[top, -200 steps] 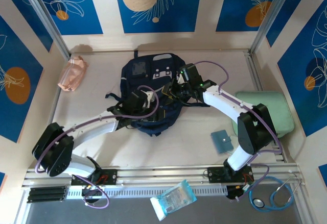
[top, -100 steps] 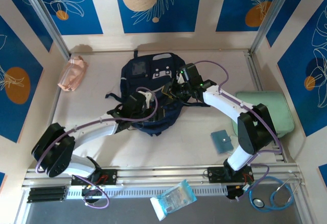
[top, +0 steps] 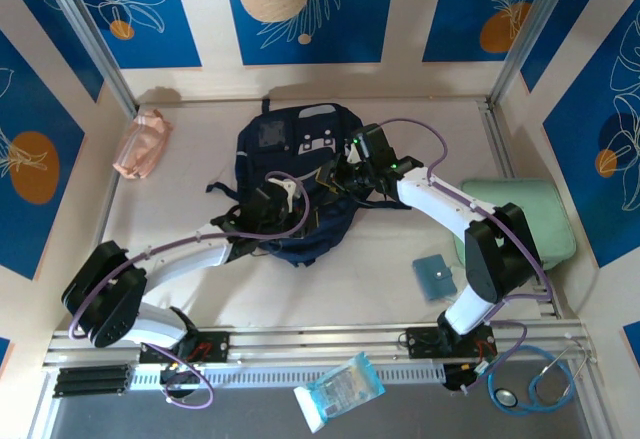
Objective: Pack books, pencil case, and school supplies into a backpack
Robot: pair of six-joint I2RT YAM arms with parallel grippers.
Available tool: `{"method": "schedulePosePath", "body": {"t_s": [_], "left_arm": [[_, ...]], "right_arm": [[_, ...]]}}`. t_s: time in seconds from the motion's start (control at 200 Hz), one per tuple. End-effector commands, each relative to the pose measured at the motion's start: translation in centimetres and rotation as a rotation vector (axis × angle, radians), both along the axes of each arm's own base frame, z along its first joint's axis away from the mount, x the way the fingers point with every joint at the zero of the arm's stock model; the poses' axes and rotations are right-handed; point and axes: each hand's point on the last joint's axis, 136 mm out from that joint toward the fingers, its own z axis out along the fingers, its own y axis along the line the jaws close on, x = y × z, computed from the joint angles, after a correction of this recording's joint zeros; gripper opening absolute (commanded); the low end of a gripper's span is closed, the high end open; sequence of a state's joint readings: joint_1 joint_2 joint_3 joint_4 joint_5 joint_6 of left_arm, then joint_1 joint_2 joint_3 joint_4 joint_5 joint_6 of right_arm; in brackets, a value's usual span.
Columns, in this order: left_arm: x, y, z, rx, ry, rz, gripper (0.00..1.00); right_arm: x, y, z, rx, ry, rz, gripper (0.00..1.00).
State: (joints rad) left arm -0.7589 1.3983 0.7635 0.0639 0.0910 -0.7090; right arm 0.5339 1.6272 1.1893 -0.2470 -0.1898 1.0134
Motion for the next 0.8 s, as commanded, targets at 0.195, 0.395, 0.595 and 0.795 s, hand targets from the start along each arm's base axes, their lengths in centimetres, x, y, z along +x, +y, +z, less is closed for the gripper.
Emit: {"method": "schedulePosePath", "body": {"t_s": [0.195, 0.395, 0.595, 0.795], "left_arm": [[2.1, -0.5, 2.2, -0.005, -0.043, 0.055, 0.13], [1.6, 0.9, 1.7, 0.049, -0.042, 0.076, 0.04], [0.3, 3.1, 0.6, 0.133, -0.022, 0.079, 0.00], [-1.4, 5.0, -0.6, 0.188, 0.020, 0.050, 0.00]], "right_arm": [[-1.2, 2.1, 2.0, 0.068, -0.042, 0.097, 0.22], [-0.9, 1.5, 1.7, 0.065, -0.036, 0.076, 0.20], [0.0, 0.3, 2.2, 0.084, -0.057, 0.041, 0.13], [0.8, -1.0, 2.5, 0.095, -0.074, 0.007, 0.08]]}}
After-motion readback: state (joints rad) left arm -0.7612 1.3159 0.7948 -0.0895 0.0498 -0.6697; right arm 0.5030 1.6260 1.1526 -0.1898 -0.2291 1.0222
